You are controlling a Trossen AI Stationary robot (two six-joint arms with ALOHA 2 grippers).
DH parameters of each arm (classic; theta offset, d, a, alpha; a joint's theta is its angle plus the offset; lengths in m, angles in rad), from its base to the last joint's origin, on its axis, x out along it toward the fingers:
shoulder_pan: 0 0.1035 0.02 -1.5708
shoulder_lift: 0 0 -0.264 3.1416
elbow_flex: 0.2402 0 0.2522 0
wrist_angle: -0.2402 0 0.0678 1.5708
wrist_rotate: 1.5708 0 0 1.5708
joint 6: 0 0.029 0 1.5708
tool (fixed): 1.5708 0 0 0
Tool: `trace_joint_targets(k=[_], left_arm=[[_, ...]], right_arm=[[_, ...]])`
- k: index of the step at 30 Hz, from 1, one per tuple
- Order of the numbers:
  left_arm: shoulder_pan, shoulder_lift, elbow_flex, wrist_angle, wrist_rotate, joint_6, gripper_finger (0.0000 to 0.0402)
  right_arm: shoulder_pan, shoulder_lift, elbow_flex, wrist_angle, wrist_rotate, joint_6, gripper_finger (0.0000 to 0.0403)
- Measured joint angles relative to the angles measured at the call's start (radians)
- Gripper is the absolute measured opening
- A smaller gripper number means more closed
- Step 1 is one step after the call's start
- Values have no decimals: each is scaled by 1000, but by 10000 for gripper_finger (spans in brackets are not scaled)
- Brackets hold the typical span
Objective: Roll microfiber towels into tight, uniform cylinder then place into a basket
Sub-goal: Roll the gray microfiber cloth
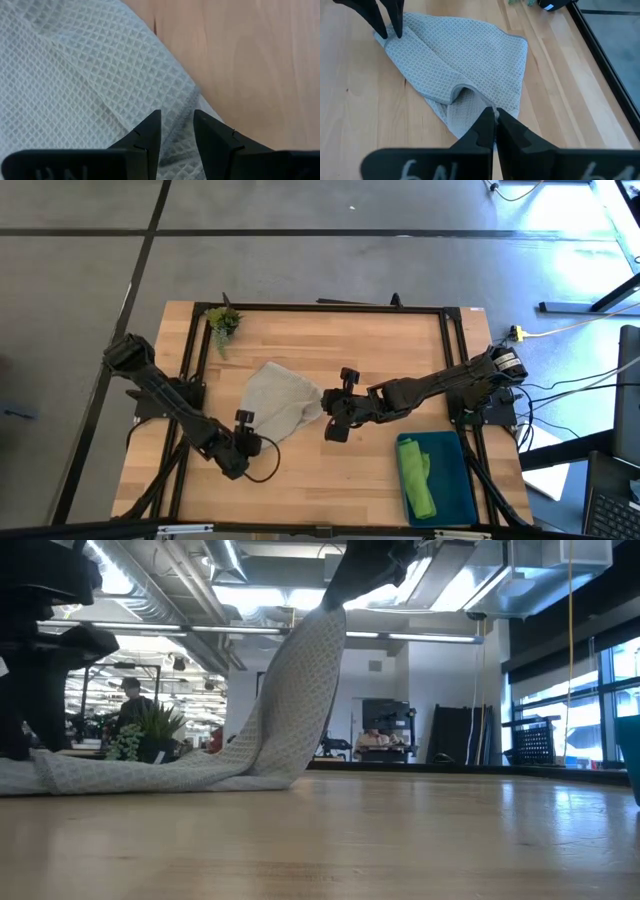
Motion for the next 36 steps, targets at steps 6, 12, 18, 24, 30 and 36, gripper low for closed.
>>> trace_joint_targets(k=[6, 12, 18, 24, 30, 36], left_arm=[[7, 3, 0, -8, -18, 1, 106], [9, 3, 0, -8, -18, 2, 106], [8, 9, 0, -8, -18, 1, 106], [7, 18, 0, 3, -17, -25, 106], [6, 56, 0, 1, 2, -40, 106], [6, 62, 0, 1, -2, -72, 104]], right_arm=[[0, 0, 0, 0, 0, -2, 10], [0, 0, 0, 0, 0, 0, 10], [0, 0, 0, 0, -1, 0, 10], [0, 0, 0, 0, -8, 0, 10], [0, 0, 0, 2, -8, 0, 10], [0, 0, 0, 2, -8, 1, 10]])
